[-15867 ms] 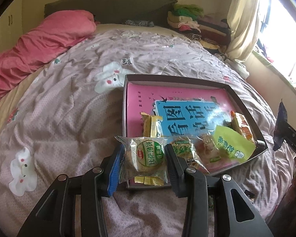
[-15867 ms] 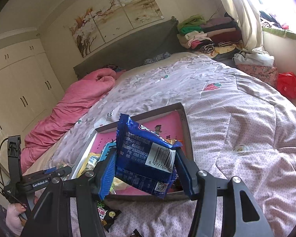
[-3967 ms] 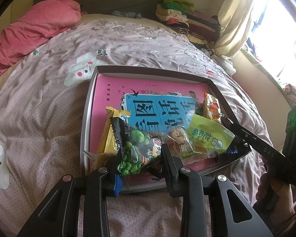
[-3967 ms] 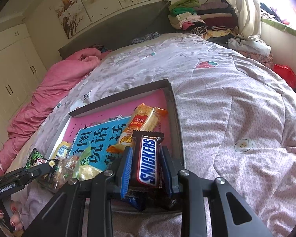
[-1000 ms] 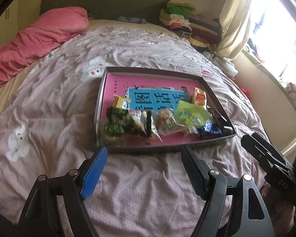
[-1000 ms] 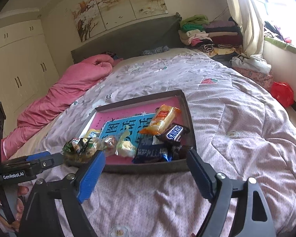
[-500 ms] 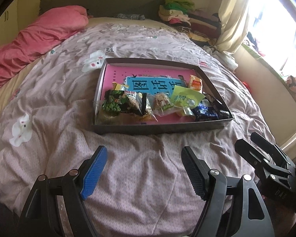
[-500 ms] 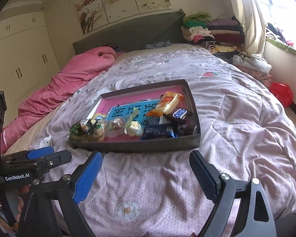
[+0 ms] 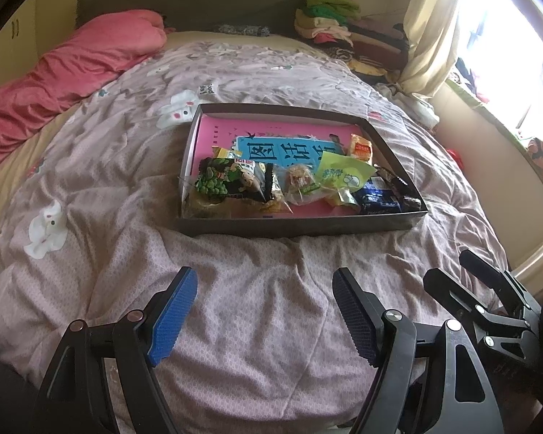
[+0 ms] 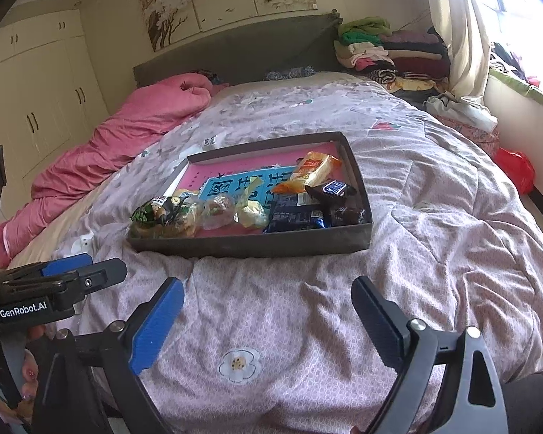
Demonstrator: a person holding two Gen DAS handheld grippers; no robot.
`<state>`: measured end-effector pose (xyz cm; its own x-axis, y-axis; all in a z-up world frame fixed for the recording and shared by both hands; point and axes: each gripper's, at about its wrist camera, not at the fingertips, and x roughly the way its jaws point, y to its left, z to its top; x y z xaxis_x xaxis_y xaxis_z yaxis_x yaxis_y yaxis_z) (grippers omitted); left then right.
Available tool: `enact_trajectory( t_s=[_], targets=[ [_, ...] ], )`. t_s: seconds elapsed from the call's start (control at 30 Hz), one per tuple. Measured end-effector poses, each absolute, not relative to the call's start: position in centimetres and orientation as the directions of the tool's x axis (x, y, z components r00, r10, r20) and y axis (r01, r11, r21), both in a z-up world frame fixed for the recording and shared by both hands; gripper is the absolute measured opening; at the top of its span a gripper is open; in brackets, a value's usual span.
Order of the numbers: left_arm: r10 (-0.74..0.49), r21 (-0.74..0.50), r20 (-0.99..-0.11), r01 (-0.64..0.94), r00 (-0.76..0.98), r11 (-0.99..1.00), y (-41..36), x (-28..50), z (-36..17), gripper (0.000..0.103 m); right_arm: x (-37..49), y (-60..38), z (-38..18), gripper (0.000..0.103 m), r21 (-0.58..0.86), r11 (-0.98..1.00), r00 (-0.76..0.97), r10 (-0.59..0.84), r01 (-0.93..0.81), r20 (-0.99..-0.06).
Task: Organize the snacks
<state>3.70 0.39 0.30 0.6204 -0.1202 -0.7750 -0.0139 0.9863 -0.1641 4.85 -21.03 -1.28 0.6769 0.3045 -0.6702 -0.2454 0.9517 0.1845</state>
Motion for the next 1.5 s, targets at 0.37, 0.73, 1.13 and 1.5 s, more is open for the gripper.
enact_trajectory(
  t_s=[0.37,0.73,1.13,1.5],
  targets=[
    [-0.122,-0.163,-0.781,-0.011,0.612,0.987,0.26,3.64,0.20,0.078,4.99,-21.28,-1.68,0.095,0.190,0.954,0.670,0.299,-0.233,-0.679],
    [-0.104,-0.149,-0.780,-0.021,0.617,0.989,0.45,3.80,0.40,0.078,5.06,-21.39,-1.62,0.095,0.187,0.956,0.675,0.294,-0.228,-0.677],
    [-0.100,-0.148,-0.771,-0.025,0.629,0.989,0.64,3.79,0.61,0.078,5.14,-21.41,-1.62,0.096,0.187,0.956,0.673,0.293,-0.227,-0.680],
    [-0.099,-0.146,-0.773,-0.024,0.627,0.989,0.65,3.79,0.59,0.078,5.08,-21.65,-1.68,0.096,0.182,0.958,0.674,0.286,-0.221,-0.682]
  ],
)
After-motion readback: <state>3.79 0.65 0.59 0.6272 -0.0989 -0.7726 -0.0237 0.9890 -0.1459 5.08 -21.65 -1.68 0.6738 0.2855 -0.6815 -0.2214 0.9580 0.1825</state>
